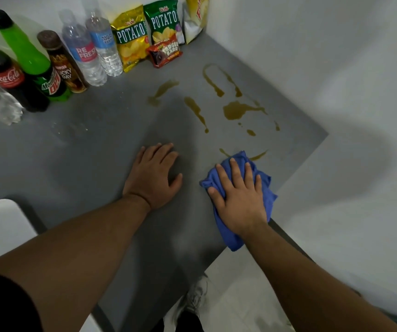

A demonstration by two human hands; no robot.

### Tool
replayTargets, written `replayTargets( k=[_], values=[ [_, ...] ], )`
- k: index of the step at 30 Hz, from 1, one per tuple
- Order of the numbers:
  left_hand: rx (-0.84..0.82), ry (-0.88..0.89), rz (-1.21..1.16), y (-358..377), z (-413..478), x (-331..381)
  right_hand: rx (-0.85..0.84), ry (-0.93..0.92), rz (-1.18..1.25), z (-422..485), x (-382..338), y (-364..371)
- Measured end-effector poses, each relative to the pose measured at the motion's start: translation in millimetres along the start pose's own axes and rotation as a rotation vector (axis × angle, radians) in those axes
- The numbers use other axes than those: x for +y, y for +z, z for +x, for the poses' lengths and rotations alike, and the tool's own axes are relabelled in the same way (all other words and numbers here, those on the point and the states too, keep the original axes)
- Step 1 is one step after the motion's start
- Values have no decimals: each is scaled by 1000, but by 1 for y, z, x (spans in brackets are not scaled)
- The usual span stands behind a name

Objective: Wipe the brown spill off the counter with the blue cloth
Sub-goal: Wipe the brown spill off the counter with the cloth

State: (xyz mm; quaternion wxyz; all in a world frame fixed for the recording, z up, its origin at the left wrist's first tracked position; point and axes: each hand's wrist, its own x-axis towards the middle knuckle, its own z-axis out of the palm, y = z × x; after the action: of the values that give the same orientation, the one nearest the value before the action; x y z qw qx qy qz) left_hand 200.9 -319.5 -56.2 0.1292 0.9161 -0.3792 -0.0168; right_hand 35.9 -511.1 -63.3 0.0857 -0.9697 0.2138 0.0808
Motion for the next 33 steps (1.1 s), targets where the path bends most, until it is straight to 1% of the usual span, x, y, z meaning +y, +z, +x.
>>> replayTargets(
  k=[2, 5, 7, 8, 10, 12, 14, 16, 18, 21, 23, 24, 26, 28, 30, 32, 33],
  values=[
    [6, 6, -13, -1, 0, 0, -8, -113, -14, -9, 1, 2],
    [16, 7, -28, -1, 0, 0, -13, -333, -10, -31, 24, 3],
    [15, 6, -30, -2, 0, 0, -13, -379, -6, -37, 49, 1],
    [14, 6, -27, -2, 0, -1, -9, -354, -12, -36, 61, -2],
    [16, 10, -13, 0, 0, -1, -13, -241, -18, -25, 75, -8],
    [19, 13, -7, 1, 0, -1, -21, -124, -15, -6, 70, -13],
    [21, 12, -10, 1, 0, -1, -29, -48, -24, 10, 51, -15],
    [24, 16, -9, 1, 1, -1, -40, -69, -23, 14, 31, -13],
    [23, 19, -11, 1, 0, -2, -38, -176, -20, 3, 22, -9],
    [27, 16, -18, 1, 0, -3, -48, -362, -6, -17, 40, -7],
    [33, 13, -31, 1, 1, -3, -39, -409, -4, -21, 64, -11],
    [35, 13, -36, 2, 0, -3, -40, -387, -11, -19, 76, -14],
    [40, 16, -33, 2, 0, -3, -56, -279, -22, -6, 90, -21],
    [39, 15, -31, 2, 1, -3, -60, -163, -19, 15, 86, -26],
    [37, 11, -38, 2, 1, -3, -50, -85, -21, 35, 69, -28],
    [38, 11, -37, 2, 1, -3, -47, -65, -14, 46, 47, -26],
    [36, 11, -33, 2, 1, -3, -43, -89, -16, 46, 36, -24]
  ],
)
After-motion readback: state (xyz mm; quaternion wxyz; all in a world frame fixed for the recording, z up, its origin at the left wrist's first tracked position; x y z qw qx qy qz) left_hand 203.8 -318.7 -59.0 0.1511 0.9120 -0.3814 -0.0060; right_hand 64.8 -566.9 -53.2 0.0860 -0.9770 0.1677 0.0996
